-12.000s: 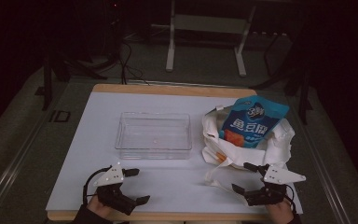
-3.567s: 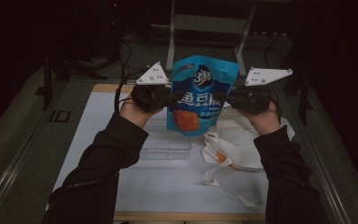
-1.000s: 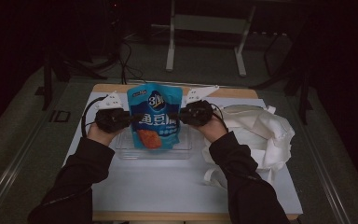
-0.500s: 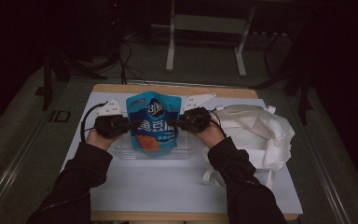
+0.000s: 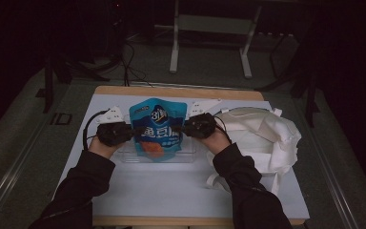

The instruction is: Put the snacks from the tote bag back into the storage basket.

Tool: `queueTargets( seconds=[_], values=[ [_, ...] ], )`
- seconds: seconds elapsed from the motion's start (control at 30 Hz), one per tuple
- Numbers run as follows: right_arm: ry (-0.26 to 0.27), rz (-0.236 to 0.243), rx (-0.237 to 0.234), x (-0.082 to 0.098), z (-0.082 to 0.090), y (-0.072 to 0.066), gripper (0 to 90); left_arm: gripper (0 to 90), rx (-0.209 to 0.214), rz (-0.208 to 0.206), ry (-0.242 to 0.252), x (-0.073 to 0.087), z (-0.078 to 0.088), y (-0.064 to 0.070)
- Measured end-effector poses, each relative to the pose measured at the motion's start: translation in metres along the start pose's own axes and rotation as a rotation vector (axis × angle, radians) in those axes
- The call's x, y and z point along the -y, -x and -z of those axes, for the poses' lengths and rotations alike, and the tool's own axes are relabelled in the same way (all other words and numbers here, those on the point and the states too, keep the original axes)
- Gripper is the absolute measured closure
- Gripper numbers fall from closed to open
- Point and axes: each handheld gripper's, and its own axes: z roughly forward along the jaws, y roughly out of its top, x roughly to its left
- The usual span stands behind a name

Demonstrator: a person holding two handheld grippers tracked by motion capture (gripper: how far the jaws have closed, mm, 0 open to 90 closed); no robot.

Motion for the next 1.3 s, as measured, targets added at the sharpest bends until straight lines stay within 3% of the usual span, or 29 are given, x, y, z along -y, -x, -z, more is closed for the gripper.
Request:
queueTargets(
  seconds=[0.07, 0.17, 0.27, 0.3, 0.33, 0.43, 0.47, 0.5, 0.53, 0.57, 0.63, 0.67, 0.73, 0.8, 0.83, 1.0, 1.3],
  values=[
    [-0.004, 0.004, 0.006, 0.000, 0.000, 0.000, 87.0, 83.8, -0.021, -0.002, 0.005, 0.000, 0.001, 0.002],
    [-0.005, 0.001, 0.009, 0.000, 0.000, 0.000, 86.5, 82.6, -0.019, 0.000, 0.008, -0.001, 0.001, 0.003],
    [-0.007, -0.005, 0.019, -0.001, 0.002, 0.001, 78.8, 79.9, -0.025, -0.011, -0.004, -0.001, 0.000, 0.006],
    [0.009, -0.007, 0.036, -0.001, 0.004, 0.000, 70.7, 73.5, -0.028, -0.012, -0.003, -0.002, 0.000, 0.007],
    [0.009, -0.007, 0.036, -0.001, 0.004, 0.000, 70.7, 73.5, -0.033, -0.012, -0.005, -0.002, 0.001, 0.008],
    [0.006, 0.018, 0.074, -0.002, 0.005, -0.002, 55.8, 51.0, -0.063, -0.002, -0.003, -0.004, 0.003, 0.008],
    [-0.008, 0.030, 0.086, -0.002, 0.005, -0.003, 44.5, 38.4, -0.061, 0.002, -0.006, -0.004, 0.004, 0.008],
    [-0.008, 0.030, 0.086, -0.002, 0.005, -0.003, 44.5, 38.4, -0.055, 0.014, 0.001, -0.004, 0.005, 0.008],
    [-0.008, 0.030, 0.086, -0.002, 0.005, -0.003, 44.5, 32.8, -0.055, 0.014, 0.001, -0.004, 0.005, 0.008],
    [-0.003, 0.030, 0.091, -0.003, 0.005, -0.003, 38.9, 32.8, -0.052, 0.014, 0.000, -0.004, 0.006, 0.009],
    [0.024, 0.002, 0.084, -0.003, 0.008, -0.001, 25.8, 20.7, -0.053, 0.024, 0.010, -0.003, 0.007, 0.009],
    [0.034, -0.010, 0.080, -0.004, 0.009, 0.000, 21.3, 15.2, -0.022, 0.020, 0.001, -0.002, 0.007, 0.009],
    [0.038, -0.005, 0.069, -0.004, 0.012, 0.000, 17.2, 8.4, -0.045, 0.021, -0.010, -0.001, 0.007, 0.011],
    [0.054, 0.005, 0.082, -0.003, 0.013, -0.001, 13.2, 2.2, -0.022, 0.027, 0.004, 0.001, 0.008, 0.010],
    [0.063, 0.024, 0.102, -0.003, 0.015, -0.002, 13.8, 1.1, -0.030, 0.037, 0.010, 0.002, 0.008, 0.011],
    [0.070, 0.012, 0.116, -0.002, 0.021, -0.003, 14.0, 1.1, -0.039, 0.079, 0.034, 0.007, 0.012, 0.012],
    [0.059, 0.001, 0.131, 0.003, 0.032, -0.008, 14.3, 1.1, -0.083, 0.082, 0.005, 0.013, 0.018, 0.023]
  ],
)
